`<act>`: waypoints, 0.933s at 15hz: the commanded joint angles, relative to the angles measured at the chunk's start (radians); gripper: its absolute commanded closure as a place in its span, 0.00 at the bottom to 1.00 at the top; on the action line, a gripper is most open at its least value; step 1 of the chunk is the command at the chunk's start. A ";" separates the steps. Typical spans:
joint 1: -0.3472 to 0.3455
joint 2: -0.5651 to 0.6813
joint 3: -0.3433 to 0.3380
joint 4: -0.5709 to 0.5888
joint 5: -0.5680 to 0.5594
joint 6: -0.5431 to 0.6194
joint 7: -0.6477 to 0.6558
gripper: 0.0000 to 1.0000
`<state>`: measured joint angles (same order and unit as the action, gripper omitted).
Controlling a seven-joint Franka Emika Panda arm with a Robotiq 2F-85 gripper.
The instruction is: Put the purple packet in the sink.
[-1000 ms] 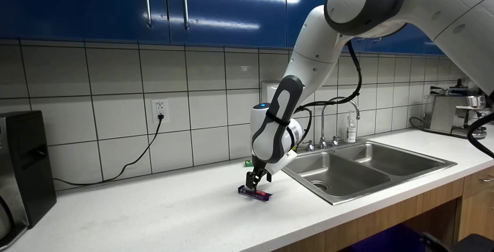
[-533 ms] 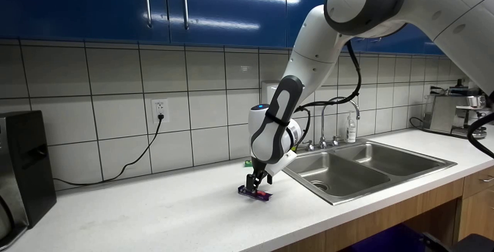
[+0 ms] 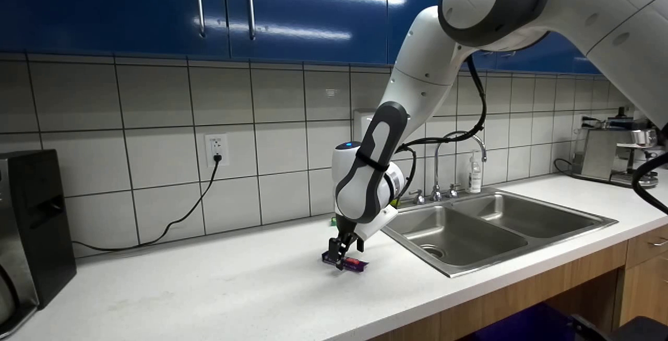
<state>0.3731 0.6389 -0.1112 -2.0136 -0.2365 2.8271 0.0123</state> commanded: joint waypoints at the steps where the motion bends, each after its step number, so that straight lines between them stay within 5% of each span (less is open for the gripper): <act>1: -0.012 -0.018 0.011 -0.003 -0.024 -0.023 0.028 0.00; 4: -0.012 -0.016 0.010 -0.001 -0.024 -0.024 0.029 0.00; 6: -0.012 -0.016 0.011 -0.002 -0.024 -0.023 0.028 0.26; 14: -0.017 -0.012 0.014 -0.014 -0.020 -0.024 0.029 0.85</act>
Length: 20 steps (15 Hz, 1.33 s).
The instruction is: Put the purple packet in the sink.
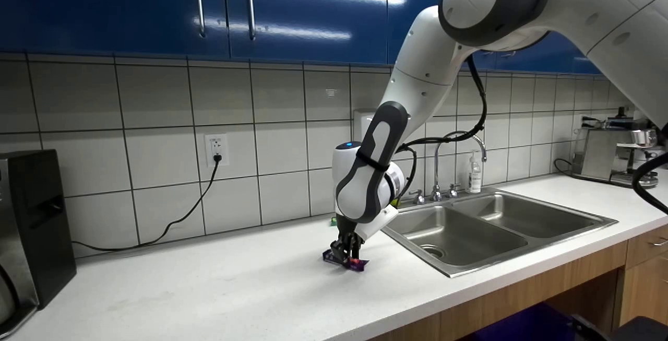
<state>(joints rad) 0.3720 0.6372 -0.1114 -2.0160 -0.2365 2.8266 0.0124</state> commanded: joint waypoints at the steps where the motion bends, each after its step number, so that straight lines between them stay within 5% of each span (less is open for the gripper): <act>1: -0.016 -0.010 0.013 -0.014 -0.021 -0.024 0.029 0.86; 8: -0.020 -0.038 0.014 -0.028 -0.011 -0.036 0.046 0.89; 15: -0.035 -0.231 0.014 -0.136 0.001 -0.099 0.108 0.89; 20: -0.108 -0.371 0.018 -0.200 0.019 -0.158 0.159 0.89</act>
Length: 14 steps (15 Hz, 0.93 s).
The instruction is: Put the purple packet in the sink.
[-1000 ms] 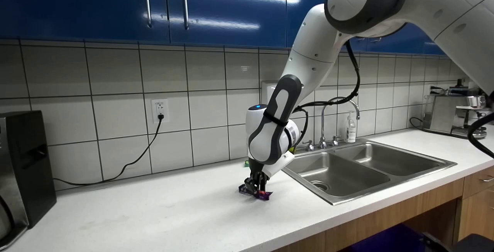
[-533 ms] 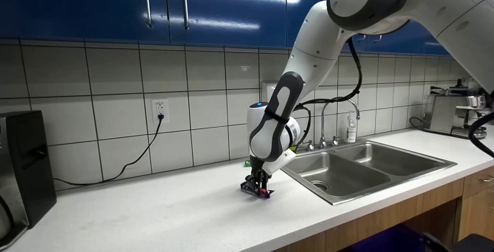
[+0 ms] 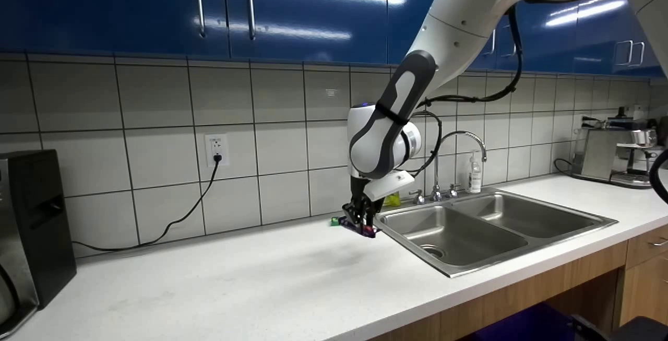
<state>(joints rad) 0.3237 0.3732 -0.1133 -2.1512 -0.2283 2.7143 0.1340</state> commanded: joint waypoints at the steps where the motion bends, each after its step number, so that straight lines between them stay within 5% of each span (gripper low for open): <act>1: -0.080 -0.128 0.020 -0.073 0.018 -0.055 0.045 0.89; 14: -0.301 -0.138 -0.069 -0.056 0.022 -0.039 0.125 0.89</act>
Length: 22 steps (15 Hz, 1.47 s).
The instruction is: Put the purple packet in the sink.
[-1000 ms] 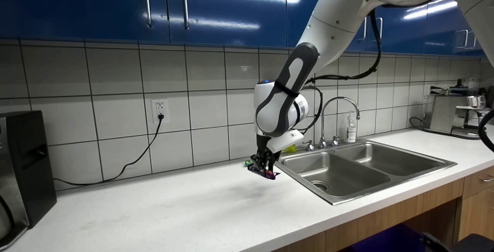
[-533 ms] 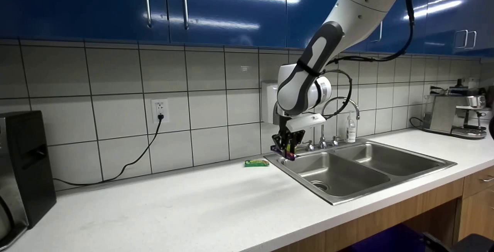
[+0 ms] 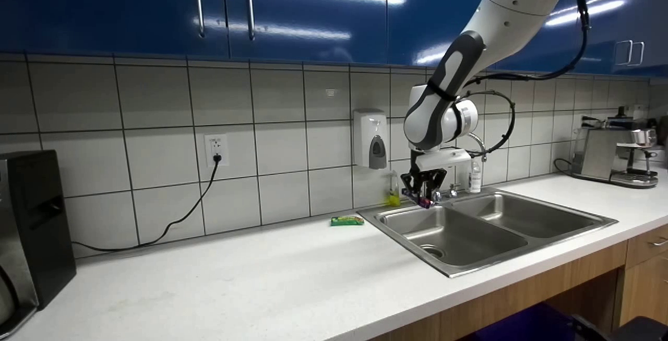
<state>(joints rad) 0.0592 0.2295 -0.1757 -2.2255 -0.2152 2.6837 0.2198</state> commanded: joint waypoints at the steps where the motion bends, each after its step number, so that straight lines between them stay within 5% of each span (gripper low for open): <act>1: -0.048 0.014 -0.013 0.026 0.014 -0.009 0.044 0.89; 22: -0.114 0.420 -0.086 0.245 0.200 0.082 0.101 0.89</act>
<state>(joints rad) -0.0407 0.5953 -0.2686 -2.0381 -0.0419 2.7570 0.3089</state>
